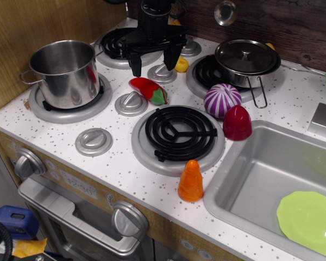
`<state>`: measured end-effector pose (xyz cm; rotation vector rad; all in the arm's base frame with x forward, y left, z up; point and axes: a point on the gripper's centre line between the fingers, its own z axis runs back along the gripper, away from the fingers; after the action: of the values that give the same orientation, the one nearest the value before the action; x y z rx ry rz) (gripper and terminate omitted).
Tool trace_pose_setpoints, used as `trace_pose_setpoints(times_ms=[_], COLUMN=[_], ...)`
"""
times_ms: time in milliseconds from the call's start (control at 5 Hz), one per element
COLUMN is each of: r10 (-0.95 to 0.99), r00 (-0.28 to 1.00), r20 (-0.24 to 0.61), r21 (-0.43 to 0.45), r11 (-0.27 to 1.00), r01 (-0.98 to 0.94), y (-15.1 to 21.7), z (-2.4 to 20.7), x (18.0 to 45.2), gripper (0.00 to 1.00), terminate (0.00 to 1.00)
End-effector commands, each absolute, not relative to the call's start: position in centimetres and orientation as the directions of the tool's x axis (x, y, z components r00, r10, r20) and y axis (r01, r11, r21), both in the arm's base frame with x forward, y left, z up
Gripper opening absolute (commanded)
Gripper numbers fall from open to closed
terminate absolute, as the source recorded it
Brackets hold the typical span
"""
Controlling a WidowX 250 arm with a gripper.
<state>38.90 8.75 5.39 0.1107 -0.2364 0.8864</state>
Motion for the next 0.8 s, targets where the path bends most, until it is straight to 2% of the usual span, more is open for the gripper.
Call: trace_pose_setpoints(times_ms=[0,600], r10=[0.753,0.755], r00=[0.608,0.609], r20=[0.25,0.242], r21=[-0.002,-0.089], r11=[0.629,0.642], r01=[-0.778,-0.761], y=[8.7,9.2], z=[5.4,2.3], x=[38.9,39.8], gripper=[1.0,1.0], terminate=[0.0,0.0])
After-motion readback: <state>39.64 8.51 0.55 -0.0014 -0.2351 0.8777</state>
